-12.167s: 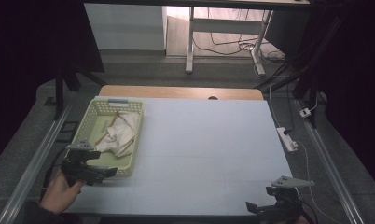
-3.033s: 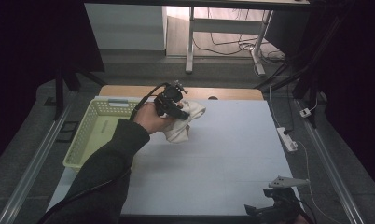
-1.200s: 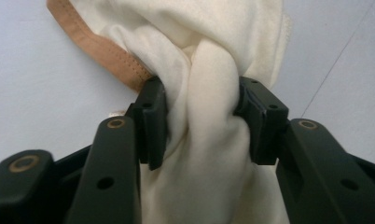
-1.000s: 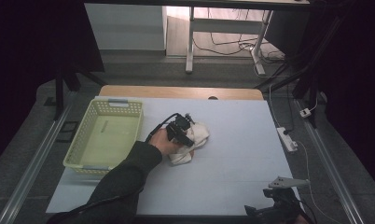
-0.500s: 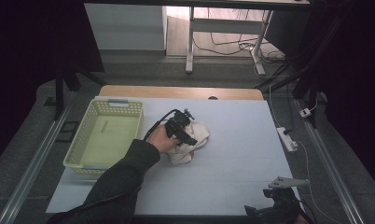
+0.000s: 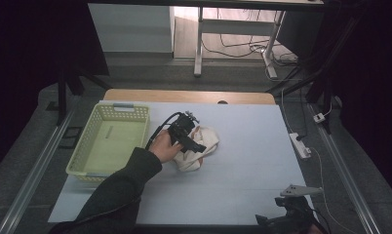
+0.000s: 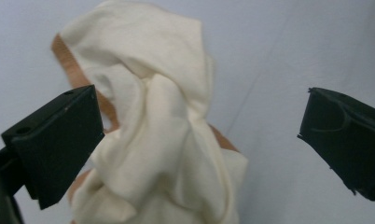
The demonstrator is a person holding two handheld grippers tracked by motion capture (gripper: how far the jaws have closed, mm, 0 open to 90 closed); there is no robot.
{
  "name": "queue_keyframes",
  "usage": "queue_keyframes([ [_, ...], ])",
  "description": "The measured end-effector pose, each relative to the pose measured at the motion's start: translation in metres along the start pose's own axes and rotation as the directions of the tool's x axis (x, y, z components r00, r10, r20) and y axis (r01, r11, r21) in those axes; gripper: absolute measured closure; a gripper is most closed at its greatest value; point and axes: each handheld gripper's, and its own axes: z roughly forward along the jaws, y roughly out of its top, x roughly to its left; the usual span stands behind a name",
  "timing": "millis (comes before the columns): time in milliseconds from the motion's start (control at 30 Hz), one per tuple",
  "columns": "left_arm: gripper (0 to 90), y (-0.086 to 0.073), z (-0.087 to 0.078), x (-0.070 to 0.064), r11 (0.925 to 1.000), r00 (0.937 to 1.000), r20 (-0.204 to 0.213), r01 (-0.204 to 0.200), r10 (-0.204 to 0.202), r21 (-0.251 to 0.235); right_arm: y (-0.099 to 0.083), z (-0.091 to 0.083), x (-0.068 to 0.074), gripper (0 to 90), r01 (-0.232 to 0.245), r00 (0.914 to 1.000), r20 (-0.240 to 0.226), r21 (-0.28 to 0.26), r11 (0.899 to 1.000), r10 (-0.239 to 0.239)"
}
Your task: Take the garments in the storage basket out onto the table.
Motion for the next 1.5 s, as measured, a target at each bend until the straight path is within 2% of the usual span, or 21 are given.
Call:
queue_keyframes([
  [467,0.0,-0.026,-0.021,-0.006,0.9997,0.9996,0.030,-0.002,0.002,-0.025,0.000,0.001,0.000,2.4,0.002,1.0000,0.005,0.002,1.000,-0.002],
  [700,0.0,-0.042,-0.027,-0.009,0.9970,0.9979,0.064,0.007,-0.002,-0.078,0.000,0.001,0.000,2.4,0.000,1.0000,0.007,0.002,1.000,0.000],
  [867,0.0,-0.048,-0.031,-0.011,0.9964,0.9978,0.066,0.017,-0.011,-0.083,0.000,0.000,0.000,2.4,0.002,1.0000,0.008,0.000,1.000,-0.002],
  [1000,0.0,-0.053,-0.036,-0.014,0.9974,0.9975,0.071,0.012,-0.007,-0.071,0.000,0.000,0.001,2.4,0.003,1.0000,0.008,-0.001,1.000,-0.003],
  [1133,0.0,-0.060,-0.042,-0.018,0.9966,0.9974,0.072,0.003,0.003,-0.082,0.000,-0.001,0.001,2.4,0.001,1.0000,0.010,-0.006,1.000,-0.001],
  [1500,0.0,-0.087,-0.061,-0.030,0.9949,0.9969,0.078,0.014,-0.006,-0.100,0.000,-0.001,0.001,2.4,0.006,0.9999,0.012,-0.007,1.000,-0.006],
])
